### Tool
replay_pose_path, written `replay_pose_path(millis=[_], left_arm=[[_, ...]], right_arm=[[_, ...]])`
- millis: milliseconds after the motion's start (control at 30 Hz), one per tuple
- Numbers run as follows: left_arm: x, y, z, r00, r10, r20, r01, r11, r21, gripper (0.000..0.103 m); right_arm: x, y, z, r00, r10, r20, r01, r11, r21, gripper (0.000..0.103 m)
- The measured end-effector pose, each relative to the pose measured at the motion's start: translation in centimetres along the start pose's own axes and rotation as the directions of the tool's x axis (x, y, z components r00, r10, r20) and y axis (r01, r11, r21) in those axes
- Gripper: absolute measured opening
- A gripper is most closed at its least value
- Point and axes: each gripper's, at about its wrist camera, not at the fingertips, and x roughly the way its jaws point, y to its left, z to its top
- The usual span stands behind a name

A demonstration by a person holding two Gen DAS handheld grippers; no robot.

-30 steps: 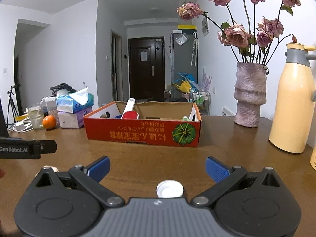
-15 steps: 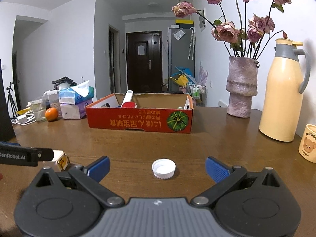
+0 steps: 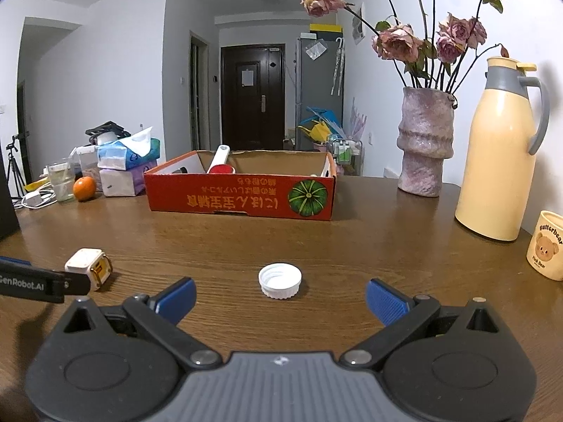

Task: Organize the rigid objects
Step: 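Grasp the white charger cube with the left tool while the right tool grasps the white cap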

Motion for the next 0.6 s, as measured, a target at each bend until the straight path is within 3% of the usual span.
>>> replay_pose_path(millis=[333, 600], left_arm=[[3.1, -0.3, 0.8, 0.997, 0.046, -0.059, -0.046, 0.999, 0.009, 0.103], [5.5, -0.9, 1.6, 0.993, 0.101, -0.064, -0.101, 0.995, 0.016, 0.103]], right_arm=[[0.4, -0.5, 0.0, 0.999, -0.039, 0.015, 0.039, 0.999, 0.026, 0.103], [0.9, -0.8, -0.2, 0.999, -0.040, 0.002, 0.040, 0.998, 0.044, 0.103]])
